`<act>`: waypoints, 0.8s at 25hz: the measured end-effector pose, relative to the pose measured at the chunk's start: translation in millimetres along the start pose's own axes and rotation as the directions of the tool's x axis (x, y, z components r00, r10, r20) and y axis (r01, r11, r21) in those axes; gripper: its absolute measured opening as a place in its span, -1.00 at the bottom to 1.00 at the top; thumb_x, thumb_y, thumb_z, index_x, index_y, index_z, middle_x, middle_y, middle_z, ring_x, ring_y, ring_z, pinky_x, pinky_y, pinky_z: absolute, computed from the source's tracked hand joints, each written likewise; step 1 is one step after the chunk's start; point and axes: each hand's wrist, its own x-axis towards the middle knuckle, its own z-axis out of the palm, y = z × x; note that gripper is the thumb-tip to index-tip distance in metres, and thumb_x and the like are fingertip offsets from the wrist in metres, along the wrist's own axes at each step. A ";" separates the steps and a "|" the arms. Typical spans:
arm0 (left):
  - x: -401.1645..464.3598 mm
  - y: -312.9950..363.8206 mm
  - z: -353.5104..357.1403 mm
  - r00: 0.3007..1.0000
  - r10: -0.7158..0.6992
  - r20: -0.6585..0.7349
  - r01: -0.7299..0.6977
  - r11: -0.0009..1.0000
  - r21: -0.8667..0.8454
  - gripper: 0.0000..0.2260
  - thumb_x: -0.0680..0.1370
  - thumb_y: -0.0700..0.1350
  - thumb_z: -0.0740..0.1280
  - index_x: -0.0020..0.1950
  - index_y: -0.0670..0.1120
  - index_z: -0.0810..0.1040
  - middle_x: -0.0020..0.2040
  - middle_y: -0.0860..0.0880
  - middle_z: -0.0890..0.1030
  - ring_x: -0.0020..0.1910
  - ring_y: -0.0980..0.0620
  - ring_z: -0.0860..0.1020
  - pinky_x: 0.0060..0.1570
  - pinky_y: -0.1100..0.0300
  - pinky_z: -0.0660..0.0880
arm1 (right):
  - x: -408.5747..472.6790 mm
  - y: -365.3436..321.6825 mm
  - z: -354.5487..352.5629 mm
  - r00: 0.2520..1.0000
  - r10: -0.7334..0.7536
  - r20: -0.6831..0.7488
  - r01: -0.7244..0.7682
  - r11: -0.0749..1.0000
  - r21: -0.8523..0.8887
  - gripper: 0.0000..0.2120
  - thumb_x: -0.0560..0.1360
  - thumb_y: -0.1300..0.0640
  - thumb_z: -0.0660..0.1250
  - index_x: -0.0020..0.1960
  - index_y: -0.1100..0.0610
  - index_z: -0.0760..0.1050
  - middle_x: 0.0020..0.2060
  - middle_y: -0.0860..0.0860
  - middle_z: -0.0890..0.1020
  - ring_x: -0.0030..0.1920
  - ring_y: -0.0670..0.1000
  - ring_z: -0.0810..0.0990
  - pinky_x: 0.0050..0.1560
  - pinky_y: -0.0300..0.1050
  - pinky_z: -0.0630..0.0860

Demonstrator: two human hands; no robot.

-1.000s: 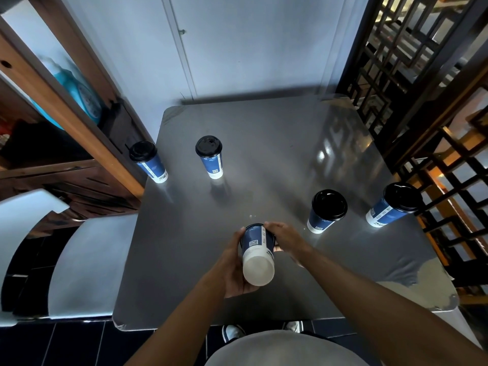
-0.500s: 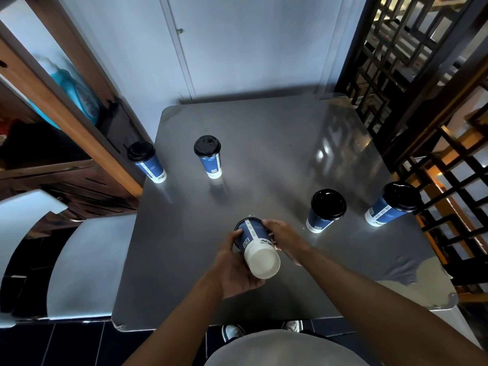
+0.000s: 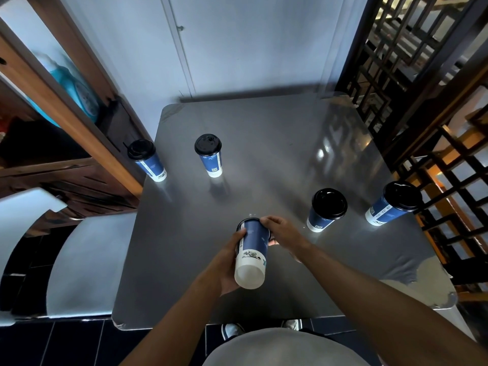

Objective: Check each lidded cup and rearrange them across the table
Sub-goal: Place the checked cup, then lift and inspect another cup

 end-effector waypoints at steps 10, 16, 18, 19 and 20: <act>8.6 11.8 -1.0 0.891 0.355 -0.283 -0.182 0.851 0.493 -0.46 0.47 0.02 0.57 0.35 -0.14 0.48 0.18 -0.19 0.70 0.08 -0.18 0.73 -0.08 -0.03 0.68 | -9.8 -19.0 7.1 0.996 0.040 0.081 -0.044 0.998 0.042 -0.72 0.64 -0.03 0.23 0.34 -0.09 0.48 0.10 0.06 0.67 -0.09 0.04 0.67 -0.21 -0.17 0.62; 18.3 51.5 12.3 0.727 0.661 -0.188 -0.381 0.615 0.690 -0.44 0.39 -0.26 0.61 0.33 -0.09 0.48 0.20 -0.10 0.66 0.12 -0.08 0.67 0.20 -0.04 0.60 | 7.1 -55.5 13.0 0.999 0.026 0.045 -0.027 0.999 0.026 -0.65 0.60 0.18 0.25 0.38 0.09 0.45 0.16 0.19 0.67 0.01 0.13 0.66 0.08 0.02 0.59; 27.3 67.8 21.0 0.696 0.711 -0.101 -0.407 0.507 0.760 -0.40 0.38 -0.31 0.60 0.36 -0.10 0.48 0.13 -0.10 0.67 0.06 -0.08 0.68 0.11 -0.02 0.62 | 15.5 -69.2 7.2 0.998 0.039 0.044 -0.043 0.995 0.091 -0.66 0.55 0.22 0.26 0.30 0.08 0.49 0.17 0.12 0.67 0.12 0.13 0.67 0.15 0.13 0.62; 31.2 76.0 26.5 0.687 0.724 -0.066 -0.410 0.461 0.787 -0.40 0.37 -0.30 0.60 0.35 -0.08 0.48 0.09 -0.11 0.68 0.02 -0.07 0.69 0.07 -0.01 0.63 | 21.5 -76.6 4.2 0.998 0.045 0.033 -0.049 0.986 0.160 -0.67 0.53 0.22 0.26 0.28 0.07 0.50 0.18 0.11 0.66 0.16 0.13 0.65 0.16 0.19 0.62; 36.3 84.1 33.0 0.674 0.738 -0.037 -0.418 0.422 0.805 -0.43 0.37 -0.29 0.59 0.33 -0.06 0.49 0.06 -0.10 0.67 -0.01 -0.05 0.68 0.02 0.02 0.64 | 29.1 -84.7 0.7 0.999 0.048 0.011 -0.049 0.972 0.229 -0.70 0.52 0.19 0.28 0.25 0.06 0.50 0.19 0.10 0.64 0.19 0.13 0.64 0.15 0.24 0.61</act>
